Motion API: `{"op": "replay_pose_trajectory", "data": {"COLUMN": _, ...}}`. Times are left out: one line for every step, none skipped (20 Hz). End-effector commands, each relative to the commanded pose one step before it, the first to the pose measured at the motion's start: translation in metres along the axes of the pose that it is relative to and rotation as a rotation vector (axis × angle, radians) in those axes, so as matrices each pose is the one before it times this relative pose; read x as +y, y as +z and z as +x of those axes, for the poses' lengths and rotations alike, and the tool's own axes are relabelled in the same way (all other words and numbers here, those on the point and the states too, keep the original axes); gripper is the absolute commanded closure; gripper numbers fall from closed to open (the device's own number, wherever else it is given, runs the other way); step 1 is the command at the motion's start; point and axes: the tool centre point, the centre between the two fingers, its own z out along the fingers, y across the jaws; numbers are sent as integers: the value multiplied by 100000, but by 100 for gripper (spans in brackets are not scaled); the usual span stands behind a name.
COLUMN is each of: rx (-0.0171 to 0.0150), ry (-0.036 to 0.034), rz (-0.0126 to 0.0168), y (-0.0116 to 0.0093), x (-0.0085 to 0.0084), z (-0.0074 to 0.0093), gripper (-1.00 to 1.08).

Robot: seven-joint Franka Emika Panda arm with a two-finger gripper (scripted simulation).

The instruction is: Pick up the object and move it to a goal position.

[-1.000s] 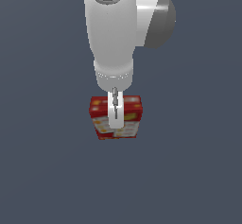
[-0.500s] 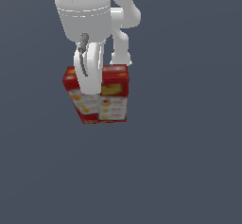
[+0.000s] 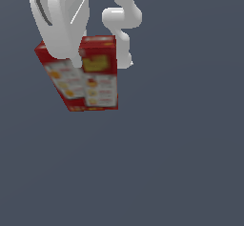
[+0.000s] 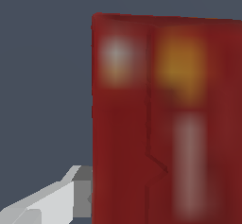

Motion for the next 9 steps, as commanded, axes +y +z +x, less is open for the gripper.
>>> {"op": "replay_pose_trajectory", "data": {"rx": 15, "ry": -130, "rz": -11, "y": -987, "x": 127, "z": 359, "gripper": 108}}
{"op": "replay_pose_trajectory", "data": {"rx": 0, "ry": 0, "rz": 0, "y": -254, "x": 25, "z": 117, "gripper": 108}}
{"op": "replay_pose_trajectory", "data": {"rx": 0, "ry": 0, "rz": 0, "y": -209, "x": 16, "z": 96, "gripper": 108}}
{"op": "replay_pose_trajectory", "data": {"rx": 0, "ry": 0, "rz": 0, "y": -166, "x": 9, "z": 77, "gripper": 108}}
{"op": "replay_pose_trajectory", "data": {"rx": 0, "ry": 0, "rz": 0, "y": -127, "x": 2, "z": 59, "gripper": 108}}
{"op": "replay_pose_trajectory", "data": {"rx": 0, "ry": 0, "rz": 0, "y": -91, "x": -3, "z": 42, "gripper": 108}}
{"op": "replay_pose_trajectory", "data": {"rx": 0, "ry": 0, "rz": 0, "y": -59, "x": -5, "z": 27, "gripper": 108}}
{"op": "replay_pose_trajectory", "data": {"rx": 0, "ry": 0, "rz": 0, "y": -33, "x": -5, "z": 15, "gripper": 108}}
{"op": "replay_pose_trajectory", "data": {"rx": 0, "ry": 0, "rz": 0, "y": -10, "x": -2, "z": 5, "gripper": 108}}
